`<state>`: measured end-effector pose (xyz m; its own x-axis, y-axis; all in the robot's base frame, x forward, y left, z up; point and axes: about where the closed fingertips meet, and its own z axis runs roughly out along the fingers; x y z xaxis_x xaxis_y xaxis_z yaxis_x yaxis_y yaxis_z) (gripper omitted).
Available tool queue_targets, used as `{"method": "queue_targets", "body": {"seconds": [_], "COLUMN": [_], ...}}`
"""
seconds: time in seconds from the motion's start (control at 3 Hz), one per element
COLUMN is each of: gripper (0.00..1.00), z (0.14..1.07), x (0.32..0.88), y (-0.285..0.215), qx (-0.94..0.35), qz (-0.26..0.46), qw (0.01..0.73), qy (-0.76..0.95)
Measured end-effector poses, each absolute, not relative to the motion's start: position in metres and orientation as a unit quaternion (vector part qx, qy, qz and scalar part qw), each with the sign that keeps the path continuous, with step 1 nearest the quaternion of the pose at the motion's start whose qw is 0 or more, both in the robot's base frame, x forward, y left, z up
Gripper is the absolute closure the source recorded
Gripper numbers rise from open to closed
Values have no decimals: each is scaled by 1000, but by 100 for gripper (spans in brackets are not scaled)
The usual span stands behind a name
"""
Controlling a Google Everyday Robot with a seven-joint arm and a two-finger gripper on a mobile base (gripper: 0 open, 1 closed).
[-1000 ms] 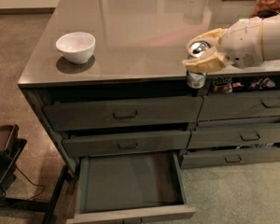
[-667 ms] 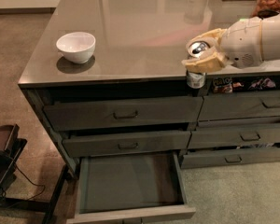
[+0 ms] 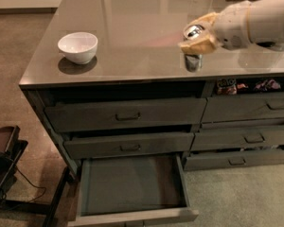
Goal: Pick redbull can from bottom drawer and place on counter
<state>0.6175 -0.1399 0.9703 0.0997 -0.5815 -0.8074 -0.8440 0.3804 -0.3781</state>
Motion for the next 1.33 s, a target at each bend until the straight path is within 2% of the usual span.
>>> {"method": "queue_targets", "body": {"seconds": [0.67,1.33], "gripper": [100,100], "z": [1001,1001], "x": [720,767], "y": [-120,-118], "qx": [-501,-409], "qz": [129,159], "qw": [543,584], "qy": [661,682]}}
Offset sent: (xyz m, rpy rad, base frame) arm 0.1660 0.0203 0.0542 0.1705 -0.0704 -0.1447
